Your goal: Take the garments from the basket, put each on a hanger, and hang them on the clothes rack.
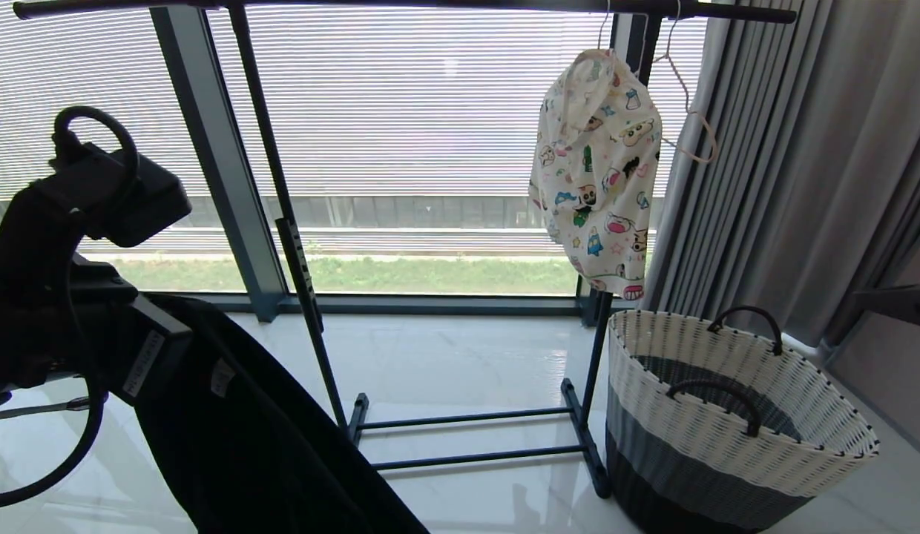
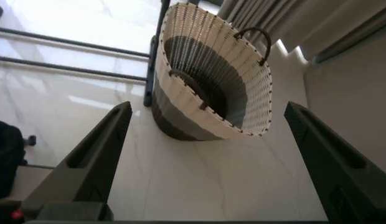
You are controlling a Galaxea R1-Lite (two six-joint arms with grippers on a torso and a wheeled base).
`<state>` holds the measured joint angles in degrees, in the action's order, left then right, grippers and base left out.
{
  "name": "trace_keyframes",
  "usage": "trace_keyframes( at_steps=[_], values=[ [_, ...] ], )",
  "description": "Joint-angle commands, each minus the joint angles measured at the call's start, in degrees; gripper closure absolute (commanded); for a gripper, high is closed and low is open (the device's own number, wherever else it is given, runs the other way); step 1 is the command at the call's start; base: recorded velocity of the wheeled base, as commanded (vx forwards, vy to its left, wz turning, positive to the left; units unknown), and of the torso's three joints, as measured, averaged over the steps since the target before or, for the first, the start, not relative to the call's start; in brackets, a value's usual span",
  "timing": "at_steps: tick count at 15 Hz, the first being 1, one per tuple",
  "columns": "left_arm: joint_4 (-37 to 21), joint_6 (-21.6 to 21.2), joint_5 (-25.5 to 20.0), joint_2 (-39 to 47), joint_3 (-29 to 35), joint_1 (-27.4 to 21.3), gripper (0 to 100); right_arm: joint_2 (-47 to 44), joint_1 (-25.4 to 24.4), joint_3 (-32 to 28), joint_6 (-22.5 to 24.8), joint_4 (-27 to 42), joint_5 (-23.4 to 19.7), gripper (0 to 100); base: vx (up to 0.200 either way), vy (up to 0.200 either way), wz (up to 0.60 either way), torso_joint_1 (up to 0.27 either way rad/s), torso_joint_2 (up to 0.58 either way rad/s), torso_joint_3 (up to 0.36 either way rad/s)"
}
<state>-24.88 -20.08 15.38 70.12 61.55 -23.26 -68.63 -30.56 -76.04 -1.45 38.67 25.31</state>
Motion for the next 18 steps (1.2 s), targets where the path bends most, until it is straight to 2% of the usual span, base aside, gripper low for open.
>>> trace_keyframes(
  at_steps=[1,3,5,18],
  values=[
    [0.6,-0.3,0.2,-3.5,-3.4,1.8,100,-1.7,2.7,0.2,-1.2,-2.3,-1.3,0,0.0,0.0,0.0,0.071,-0.27,-0.203],
    [3.5,-0.9,0.2,-6.1,-8.1,1.8,100,-1.9,6.0,0.2,-0.8,-4.4,-4.8,0,0.0,0.0,0.0,0.039,-0.22,-0.273],
    [6.4,-0.9,0.3,-6.5,-10.0,2.1,100,-2.1,7.4,0.0,-0.5,-4.5,-5.1,0,0.0,0.0,0.0,0.193,-0.5,-0.303],
    [7.4,-1.1,0.3,-6.5,-9.9,2.8,100,-4.0,8.2,-1.2,0.0,-7.5,-6.3,0,0.0,0.0,0.0,0.192,-0.48,-0.284]
  ],
)
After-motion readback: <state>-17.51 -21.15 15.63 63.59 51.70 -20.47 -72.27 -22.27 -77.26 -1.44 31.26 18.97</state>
